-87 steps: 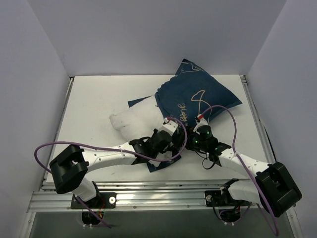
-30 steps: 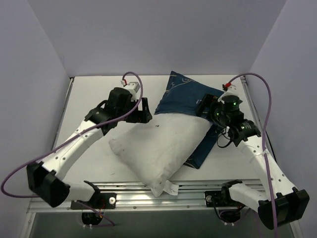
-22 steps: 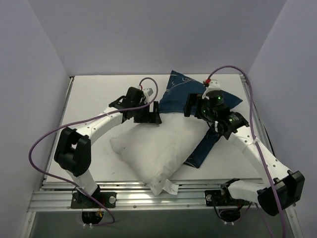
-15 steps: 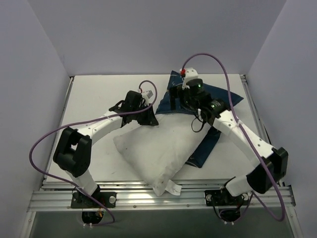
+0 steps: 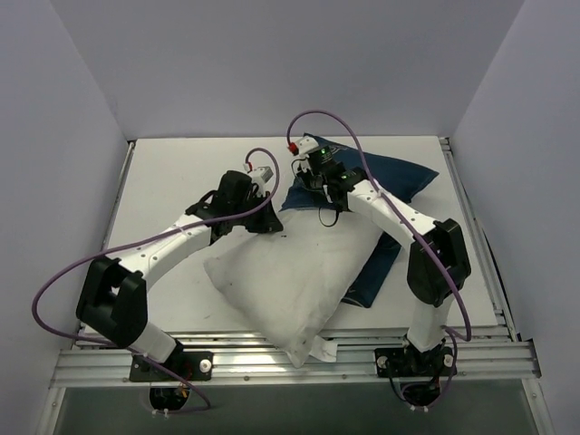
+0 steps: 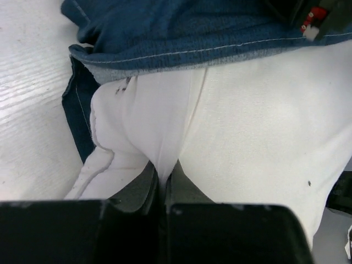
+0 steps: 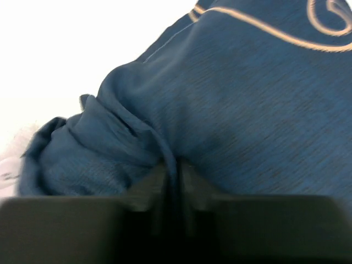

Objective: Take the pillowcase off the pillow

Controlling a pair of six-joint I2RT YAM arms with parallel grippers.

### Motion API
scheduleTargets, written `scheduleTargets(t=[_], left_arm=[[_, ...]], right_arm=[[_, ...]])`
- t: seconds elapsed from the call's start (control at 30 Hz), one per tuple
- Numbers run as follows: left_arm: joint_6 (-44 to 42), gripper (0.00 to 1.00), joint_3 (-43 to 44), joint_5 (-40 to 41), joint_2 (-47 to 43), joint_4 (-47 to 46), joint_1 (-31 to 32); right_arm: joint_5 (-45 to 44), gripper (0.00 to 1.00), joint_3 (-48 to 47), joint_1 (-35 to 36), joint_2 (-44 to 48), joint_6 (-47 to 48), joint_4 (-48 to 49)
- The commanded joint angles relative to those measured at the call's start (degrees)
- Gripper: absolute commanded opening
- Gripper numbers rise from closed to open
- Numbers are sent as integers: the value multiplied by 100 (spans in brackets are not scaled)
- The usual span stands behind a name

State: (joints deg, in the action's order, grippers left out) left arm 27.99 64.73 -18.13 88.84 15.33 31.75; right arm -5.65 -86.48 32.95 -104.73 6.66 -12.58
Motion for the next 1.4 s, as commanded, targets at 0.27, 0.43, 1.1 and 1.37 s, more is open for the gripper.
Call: scheduleTargets(t=[0.27, 0.43, 1.1, 1.37], left_arm=[[-479, 2, 497, 1398, -2255, 2261, -116], [-181, 2, 497, 1611, -3466, 3123, -134], [49, 2, 111, 2270, -3719, 2820, -160], [-758, 39, 909, 2876, -1749, 1174, -397]], right_arm=[[-1245, 0, -834, -2070, 58, -664, -218], [-1772, 0, -1572, -3003, 14, -1700, -648], [1125, 13, -1110, -2918, 407, -2335, 61], [1585, 78, 278, -2267, 1507, -2467, 397]])
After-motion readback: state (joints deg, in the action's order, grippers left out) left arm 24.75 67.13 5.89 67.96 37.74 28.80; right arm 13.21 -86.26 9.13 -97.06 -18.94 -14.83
